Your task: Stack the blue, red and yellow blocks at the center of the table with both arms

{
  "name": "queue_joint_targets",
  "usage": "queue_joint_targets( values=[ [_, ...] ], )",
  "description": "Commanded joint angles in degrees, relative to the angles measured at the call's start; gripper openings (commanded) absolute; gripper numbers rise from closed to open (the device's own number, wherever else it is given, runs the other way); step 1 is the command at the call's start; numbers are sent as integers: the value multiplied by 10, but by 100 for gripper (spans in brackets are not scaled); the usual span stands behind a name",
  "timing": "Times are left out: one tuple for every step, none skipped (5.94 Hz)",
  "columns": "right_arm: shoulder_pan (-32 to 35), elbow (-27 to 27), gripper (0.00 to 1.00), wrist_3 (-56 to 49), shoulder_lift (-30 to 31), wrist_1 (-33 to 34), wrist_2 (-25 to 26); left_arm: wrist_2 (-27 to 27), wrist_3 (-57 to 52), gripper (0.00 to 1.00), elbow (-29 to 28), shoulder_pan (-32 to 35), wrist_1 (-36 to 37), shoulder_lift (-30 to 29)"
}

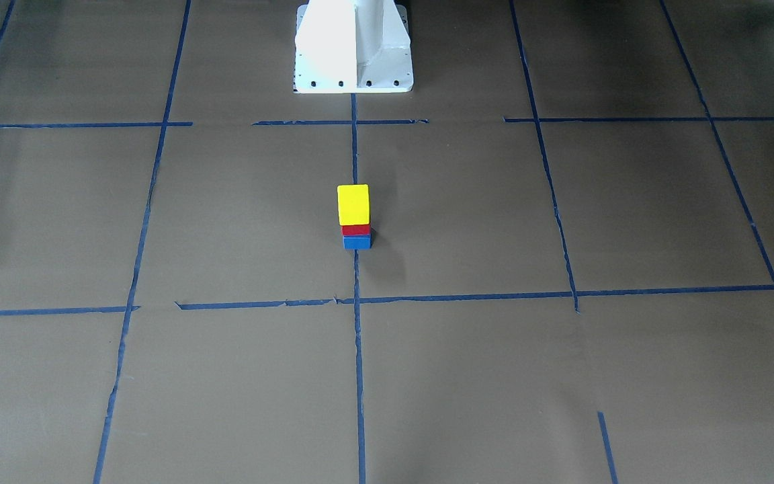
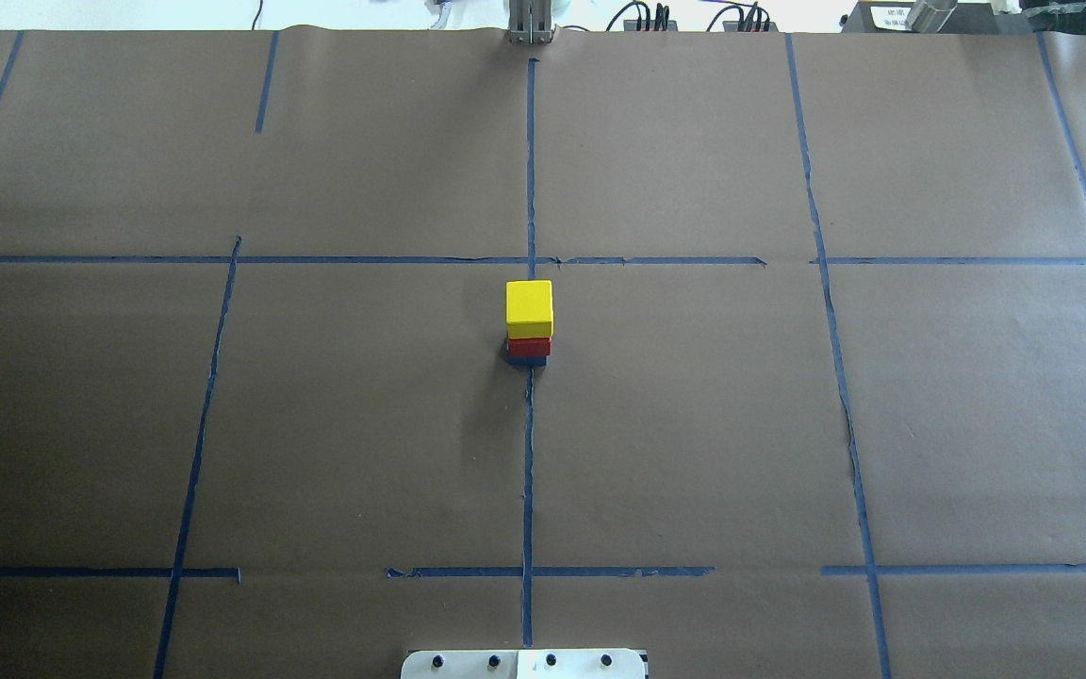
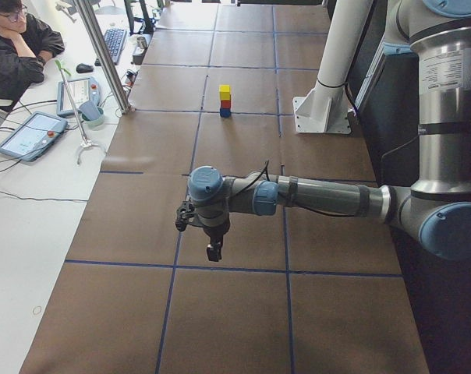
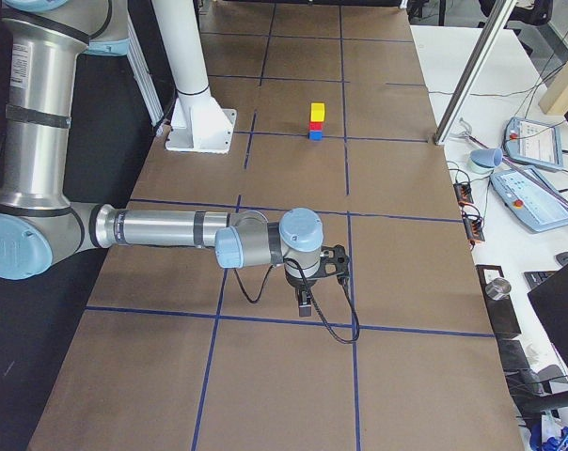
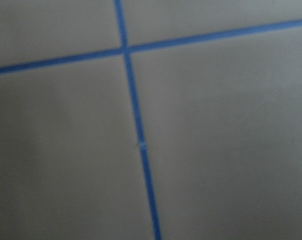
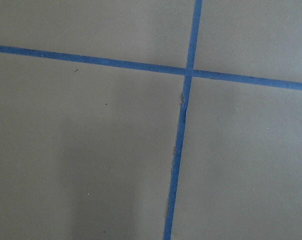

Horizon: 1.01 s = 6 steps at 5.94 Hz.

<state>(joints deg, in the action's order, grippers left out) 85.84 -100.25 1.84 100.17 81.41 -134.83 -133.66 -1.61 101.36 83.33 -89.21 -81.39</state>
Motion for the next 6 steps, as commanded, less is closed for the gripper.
queue_joint_targets(
  values=[
    [0,1,100,-1,1,0,2,3,5,100,-25,8,-22,12],
    [0,3,100,0,2,0,2,2,4,100,-32,7,-23,9],
    [0,4,100,1,2,0,3,1,1,100,-31,7,-24,6],
    [-1,4,100,1,2,0,3,1,5,100,-32,7,-22,5],
    [-1,4,100,1,2,1,3,2,2,100,-26,4,-22,0],
    [0,5,100,1,2,0,3,2,0,100,-31,4,-22,-3]
  ],
)
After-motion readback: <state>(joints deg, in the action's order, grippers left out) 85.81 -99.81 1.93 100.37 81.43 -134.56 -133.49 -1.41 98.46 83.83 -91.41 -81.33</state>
